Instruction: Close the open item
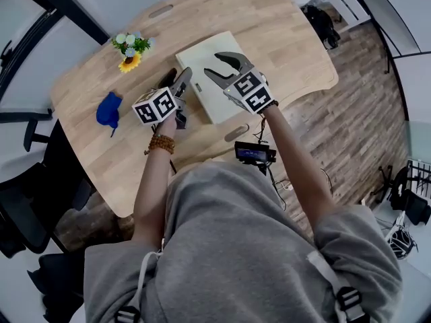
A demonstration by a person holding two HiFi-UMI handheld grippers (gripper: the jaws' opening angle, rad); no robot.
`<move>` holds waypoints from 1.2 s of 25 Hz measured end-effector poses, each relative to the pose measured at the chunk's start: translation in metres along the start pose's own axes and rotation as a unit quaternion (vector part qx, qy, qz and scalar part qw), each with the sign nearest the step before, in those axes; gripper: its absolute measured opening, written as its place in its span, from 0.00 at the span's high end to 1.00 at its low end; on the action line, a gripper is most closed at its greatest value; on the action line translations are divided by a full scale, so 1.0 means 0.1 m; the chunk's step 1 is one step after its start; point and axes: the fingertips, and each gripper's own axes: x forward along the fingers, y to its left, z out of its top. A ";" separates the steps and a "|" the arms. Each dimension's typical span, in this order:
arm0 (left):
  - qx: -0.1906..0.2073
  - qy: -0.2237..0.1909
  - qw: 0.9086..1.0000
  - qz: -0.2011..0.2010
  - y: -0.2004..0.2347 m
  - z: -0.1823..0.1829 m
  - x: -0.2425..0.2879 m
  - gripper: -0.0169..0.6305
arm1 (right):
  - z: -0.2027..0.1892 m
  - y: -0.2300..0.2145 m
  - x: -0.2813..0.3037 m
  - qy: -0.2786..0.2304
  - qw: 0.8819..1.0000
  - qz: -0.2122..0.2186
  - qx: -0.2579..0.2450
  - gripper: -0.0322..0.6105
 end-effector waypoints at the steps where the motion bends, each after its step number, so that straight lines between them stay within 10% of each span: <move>1: 0.035 -0.011 0.999 0.002 -0.11 0.10 -0.02 0.58 | 0.11 -0.03 -0.06 -0.016 1.000 -0.007 0.003 0.62; 6: 0.199 -0.102 0.974 0.035 -0.66 0.67 -0.26 0.65 | 0.65 -0.12 -0.44 -0.098 0.990 -0.096 -0.041 0.62; 12: 0.294 -0.182 0.937 0.053 -1.30 1.14 -0.53 0.77 | 1.07 -0.05 -0.89 -0.175 0.967 -0.176 -0.054 0.63; 19: 0.370 -0.242 0.894 0.073 -1.67 1.27 -0.80 0.94 | 1.13 -0.05 -1.21 -0.173 0.940 -0.280 -0.084 0.90; 30: 0.344 -0.192 0.913 0.104 -1.37 0.80 -0.71 0.95 | 0.77 -0.02 -1.23 -0.146 0.941 -0.298 -0.062 0.93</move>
